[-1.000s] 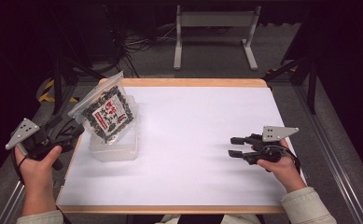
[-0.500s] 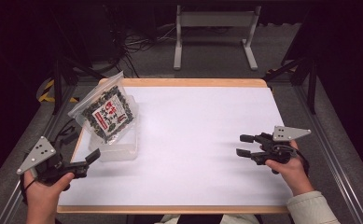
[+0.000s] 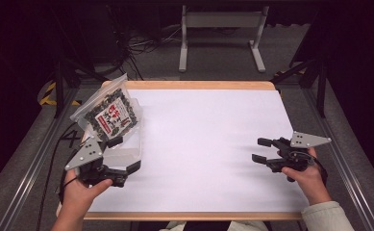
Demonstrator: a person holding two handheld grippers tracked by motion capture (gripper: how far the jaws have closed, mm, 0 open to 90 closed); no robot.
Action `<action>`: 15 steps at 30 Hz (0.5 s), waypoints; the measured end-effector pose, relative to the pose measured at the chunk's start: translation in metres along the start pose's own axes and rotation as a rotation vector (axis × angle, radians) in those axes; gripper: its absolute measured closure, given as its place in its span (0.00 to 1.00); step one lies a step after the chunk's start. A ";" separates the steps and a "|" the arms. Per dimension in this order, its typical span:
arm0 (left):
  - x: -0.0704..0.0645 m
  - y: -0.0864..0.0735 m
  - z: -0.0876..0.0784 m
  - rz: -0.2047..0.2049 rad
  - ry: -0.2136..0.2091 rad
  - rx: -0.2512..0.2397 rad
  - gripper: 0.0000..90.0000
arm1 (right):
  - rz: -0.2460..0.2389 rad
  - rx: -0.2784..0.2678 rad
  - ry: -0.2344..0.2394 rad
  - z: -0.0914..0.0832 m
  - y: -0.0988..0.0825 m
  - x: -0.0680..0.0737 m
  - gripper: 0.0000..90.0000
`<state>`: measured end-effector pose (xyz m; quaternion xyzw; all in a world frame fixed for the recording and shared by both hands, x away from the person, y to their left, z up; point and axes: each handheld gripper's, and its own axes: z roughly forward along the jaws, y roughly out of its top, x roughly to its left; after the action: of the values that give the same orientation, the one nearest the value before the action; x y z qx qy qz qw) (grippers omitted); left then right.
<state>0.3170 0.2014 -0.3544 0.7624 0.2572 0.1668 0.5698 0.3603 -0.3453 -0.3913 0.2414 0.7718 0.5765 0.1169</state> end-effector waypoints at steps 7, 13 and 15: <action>-0.005 -0.010 0.037 -0.041 -0.088 0.036 0.04 | -0.008 0.014 -0.006 -0.001 -0.004 0.001 0.32; -0.011 -0.027 0.064 -0.041 -0.117 0.041 0.05 | -0.004 0.021 -0.001 0.003 -0.009 0.001 0.31; -0.012 -0.034 0.072 -0.041 -0.123 0.046 0.05 | -0.002 0.027 -0.001 0.006 -0.011 0.002 0.31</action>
<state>0.3401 0.1460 -0.4071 0.7786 0.2409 0.1019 0.5704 0.3587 -0.3421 -0.4034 0.2426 0.7796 0.5659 0.1147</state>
